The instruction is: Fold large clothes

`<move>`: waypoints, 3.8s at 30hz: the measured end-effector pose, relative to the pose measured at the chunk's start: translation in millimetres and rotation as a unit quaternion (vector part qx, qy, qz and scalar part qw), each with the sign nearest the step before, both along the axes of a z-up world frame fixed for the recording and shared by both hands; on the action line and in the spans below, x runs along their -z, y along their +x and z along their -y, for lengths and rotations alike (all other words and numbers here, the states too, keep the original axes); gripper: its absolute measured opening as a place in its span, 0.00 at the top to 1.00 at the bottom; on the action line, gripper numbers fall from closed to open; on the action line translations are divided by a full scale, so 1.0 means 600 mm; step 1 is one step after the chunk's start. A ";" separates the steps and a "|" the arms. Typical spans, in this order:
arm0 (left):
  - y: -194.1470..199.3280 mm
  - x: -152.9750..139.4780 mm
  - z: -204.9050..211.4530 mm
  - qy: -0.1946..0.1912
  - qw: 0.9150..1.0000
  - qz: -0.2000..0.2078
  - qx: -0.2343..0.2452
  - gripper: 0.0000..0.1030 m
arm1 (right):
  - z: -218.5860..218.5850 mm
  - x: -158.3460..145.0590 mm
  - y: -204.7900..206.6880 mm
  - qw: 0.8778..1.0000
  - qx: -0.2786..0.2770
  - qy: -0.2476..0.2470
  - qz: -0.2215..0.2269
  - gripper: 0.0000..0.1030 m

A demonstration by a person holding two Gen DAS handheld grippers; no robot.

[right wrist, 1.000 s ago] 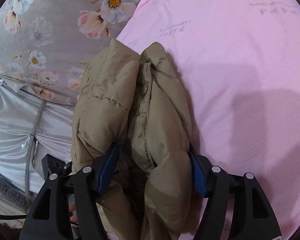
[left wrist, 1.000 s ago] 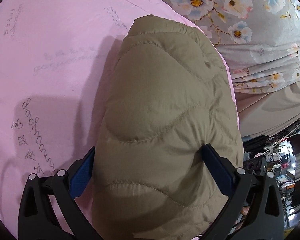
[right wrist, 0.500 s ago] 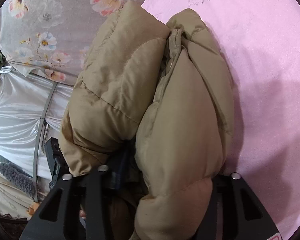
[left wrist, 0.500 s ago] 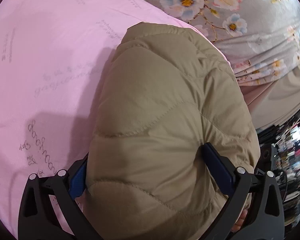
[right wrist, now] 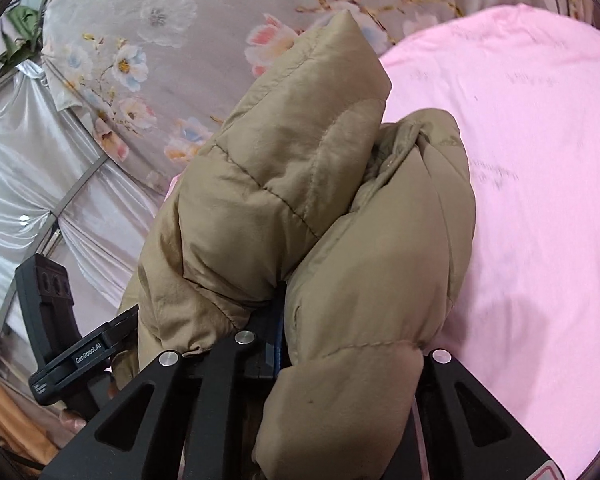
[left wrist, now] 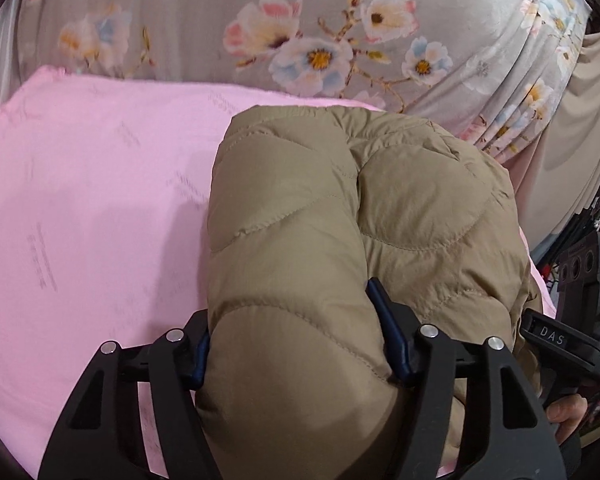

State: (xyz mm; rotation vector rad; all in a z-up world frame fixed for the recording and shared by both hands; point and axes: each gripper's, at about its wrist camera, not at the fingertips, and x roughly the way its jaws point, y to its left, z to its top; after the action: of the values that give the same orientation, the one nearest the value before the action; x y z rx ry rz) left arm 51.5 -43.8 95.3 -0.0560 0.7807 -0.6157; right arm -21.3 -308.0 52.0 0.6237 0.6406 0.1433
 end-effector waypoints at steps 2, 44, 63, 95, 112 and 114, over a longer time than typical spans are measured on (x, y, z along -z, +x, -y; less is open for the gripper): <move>0.014 -0.013 0.001 0.001 1.000 0.020 -0.005 0.39 | 0.001 -0.012 0.020 1.000 0.000 -0.007 0.014 0.83; 0.322 0.060 -0.109 0.125 0.972 0.077 -0.183 0.12 | -0.073 0.014 0.286 0.989 0.095 -0.112 0.010 0.56; 0.314 0.093 -0.050 0.143 0.963 0.002 -0.228 0.10 | -0.186 0.039 0.364 0.964 0.070 -0.256 -0.023 0.99; 0.324 0.154 -0.032 0.131 0.964 0.039 -0.227 0.04 | -0.194 0.085 0.382 0.953 0.076 -0.290 -0.051 0.98; 0.317 0.151 -0.036 0.120 0.964 0.056 -0.231 0.04 | -0.178 0.078 0.368 0.962 0.083 -0.255 -0.042 0.98; 0.302 0.146 -0.045 0.104 0.965 0.060 -0.234 0.04 | -0.174 0.071 0.336 0.965 0.095 -0.243 -0.037 0.89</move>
State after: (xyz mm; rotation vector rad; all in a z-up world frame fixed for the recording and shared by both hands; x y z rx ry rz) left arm 233.0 -16.9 7.8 -0.0083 0.6804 -0.0860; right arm 180.3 -203.7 9.2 0.2137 0.6536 -0.2148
